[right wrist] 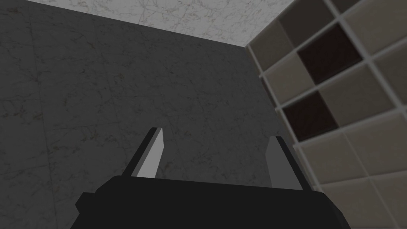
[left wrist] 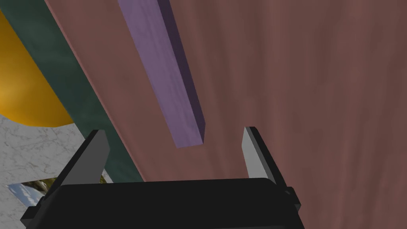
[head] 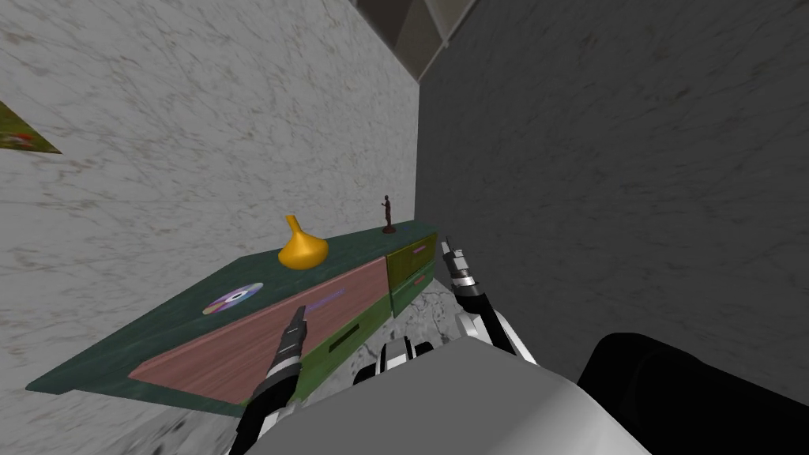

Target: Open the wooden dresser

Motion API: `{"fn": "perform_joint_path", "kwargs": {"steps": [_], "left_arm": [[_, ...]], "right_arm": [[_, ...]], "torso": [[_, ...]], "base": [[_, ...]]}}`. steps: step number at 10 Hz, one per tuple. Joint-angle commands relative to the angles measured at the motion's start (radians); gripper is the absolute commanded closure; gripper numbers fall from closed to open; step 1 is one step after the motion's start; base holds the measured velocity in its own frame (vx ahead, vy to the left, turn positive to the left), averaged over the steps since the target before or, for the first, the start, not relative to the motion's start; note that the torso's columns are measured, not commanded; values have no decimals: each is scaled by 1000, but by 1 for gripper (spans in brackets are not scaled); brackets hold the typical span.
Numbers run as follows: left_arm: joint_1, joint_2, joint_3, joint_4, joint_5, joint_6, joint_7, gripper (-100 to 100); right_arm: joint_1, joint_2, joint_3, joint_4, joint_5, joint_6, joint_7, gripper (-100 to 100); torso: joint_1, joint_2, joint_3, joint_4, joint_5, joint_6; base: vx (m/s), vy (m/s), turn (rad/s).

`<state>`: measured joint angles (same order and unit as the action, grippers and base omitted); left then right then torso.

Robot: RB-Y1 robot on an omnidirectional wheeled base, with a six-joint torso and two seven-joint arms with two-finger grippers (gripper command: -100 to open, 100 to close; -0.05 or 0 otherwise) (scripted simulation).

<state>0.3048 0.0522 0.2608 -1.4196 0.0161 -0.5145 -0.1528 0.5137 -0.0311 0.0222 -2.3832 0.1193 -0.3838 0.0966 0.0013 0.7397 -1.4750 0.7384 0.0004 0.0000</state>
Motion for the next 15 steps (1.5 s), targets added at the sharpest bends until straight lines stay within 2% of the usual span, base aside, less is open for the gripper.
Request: {"fn": "perform_joint_path", "kwargs": {"steps": [1, 3, 4, 5, 6, 11, 12, 13, 15], "left_arm": [[-2, -77, 6, 26, 2, -6, 2, -100], [3, -71, 4, 12, 2, 3, 3, -100], [0, -68, 9, -11, 4, 29, 3, -100], [2, -73, 6, -4, 2, 16, 2, -100], [1, -73, 7, -6, 2, 21, 1, 100], [31, -78, -5, -53, 0, 37, 5, 100], [28, -78, -4, -47, 0, 34, 4, 100], [28, -43, -4, -47, 0, 35, 4, -100], [27, 6, -4, -45, 0, 35, 4, -100]], "right_arm": [[0, 0, 0, 0, 0, 0, 0, 0], [0, 0, 0, 0, 0, 0, 0, 0], [0, 0, 0, 0, 0, 0, 0, 0], [0, 0, 0, 0, 0, 0, 0, 0], [0, 0, 0, 0, 0, 0, 0, 0], [-1, 0, 0, 0, 0, 0, 0, 0], [-1, 0, 0, 0, 0, 0, 0, 0], [0, 0, 0, 0, 0, 0, 0, 0], [0, 0, 0, 0, 0, 0, 0, 0]], "torso": [[-1, 1, 0, 0, 0, 0], [0, 0, 0, 0, 0, 0], [1, 0, 0, 0, 0, 0], [1, -3, -2, -1, 0, 0], [-1, -2, -2, -1, 0, 0], [-2, 0, 0, 0, -1, 0], [0, -1, -1, 0, 0, 0], [2, -7, -4, -2, 0, 0], [0, -7, -5, -2, 0, 0]], "base": [[47, -49, 13], [16, -19, 2], [47, 14, -19], [30, 12, -7], [0, 0, 0], [-152, -67, 5], [-82, -24, 1], [-17, -6, -1], [10, 4, 0]]}}
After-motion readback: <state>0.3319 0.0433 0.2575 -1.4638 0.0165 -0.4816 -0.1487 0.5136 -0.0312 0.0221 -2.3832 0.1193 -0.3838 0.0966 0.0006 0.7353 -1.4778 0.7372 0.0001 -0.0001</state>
